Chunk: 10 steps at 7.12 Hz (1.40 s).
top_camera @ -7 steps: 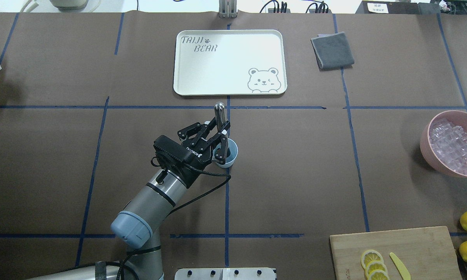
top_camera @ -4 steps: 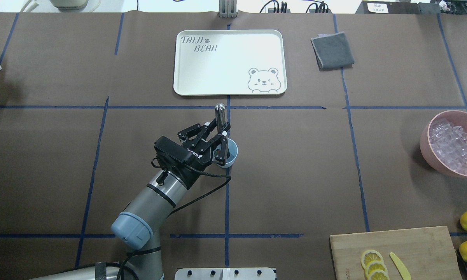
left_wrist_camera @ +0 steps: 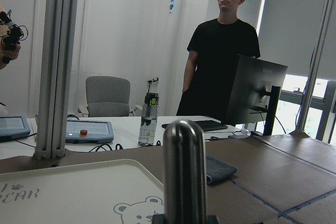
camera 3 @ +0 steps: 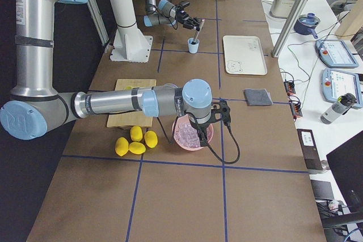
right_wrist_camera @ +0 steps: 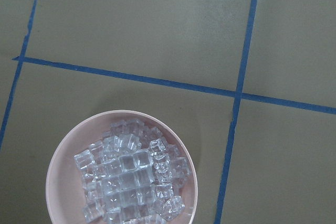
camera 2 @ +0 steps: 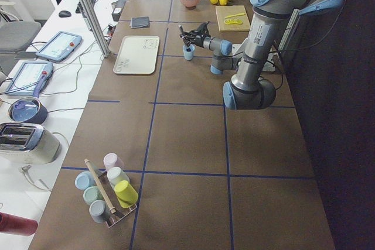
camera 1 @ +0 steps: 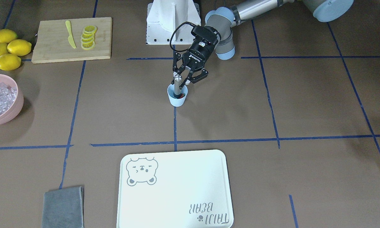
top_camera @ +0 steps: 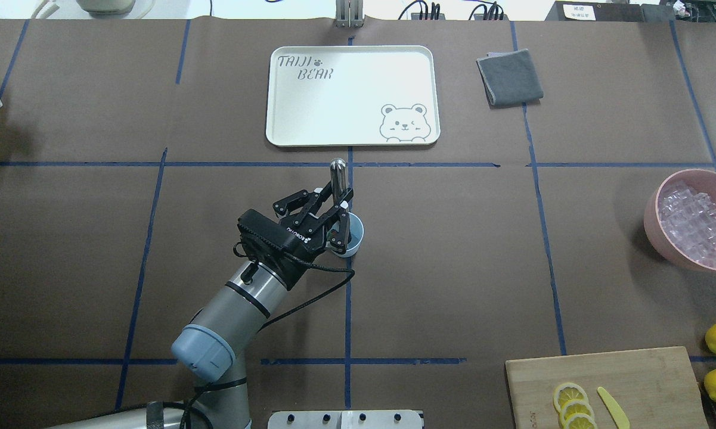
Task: Mash ice and strawberries in cup
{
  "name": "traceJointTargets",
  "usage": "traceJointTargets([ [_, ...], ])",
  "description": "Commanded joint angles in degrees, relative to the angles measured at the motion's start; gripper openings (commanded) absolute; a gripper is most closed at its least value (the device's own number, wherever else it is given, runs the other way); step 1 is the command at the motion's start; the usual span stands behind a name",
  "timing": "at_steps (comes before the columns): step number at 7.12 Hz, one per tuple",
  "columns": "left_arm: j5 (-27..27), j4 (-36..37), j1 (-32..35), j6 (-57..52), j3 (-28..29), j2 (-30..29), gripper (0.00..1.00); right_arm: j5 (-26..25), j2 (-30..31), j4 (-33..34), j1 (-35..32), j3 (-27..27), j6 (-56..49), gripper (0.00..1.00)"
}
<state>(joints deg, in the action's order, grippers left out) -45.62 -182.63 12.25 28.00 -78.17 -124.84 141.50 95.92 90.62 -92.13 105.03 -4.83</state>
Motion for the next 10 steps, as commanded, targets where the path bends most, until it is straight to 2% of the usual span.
traceJointTargets([
  [1, -0.1, 0.0, 0.1, -0.6, -2.0, 0.0, 0.0, 0.0, -0.1, 0.0, 0.0, 0.0, 0.0, 0.99],
  [4, -0.5, 2.3, 1.4, -0.6, -8.2, 0.6, 0.0, -0.3, -0.1, -0.1, 0.0, -0.1, 0.0, 0.99],
  [7, -2.3, 10.5, 3.2, 0.2, -20.4, 1.6, 0.0, -0.5, -0.3, -0.1, 0.0, -0.1, 0.0, 0.99],
  [8, -3.5, 11.1, 5.2, 2.2, -20.9, 1.7, 0.0, -0.5, -0.4, -0.1, 0.1, -0.3, -0.1, 0.99],
  [10, -9.0, 16.3, 10.6, 15.9, -20.9, 4.5, 0.0, -0.9, -0.6, -0.2, 0.1, -0.3, -0.1, 0.99],
])
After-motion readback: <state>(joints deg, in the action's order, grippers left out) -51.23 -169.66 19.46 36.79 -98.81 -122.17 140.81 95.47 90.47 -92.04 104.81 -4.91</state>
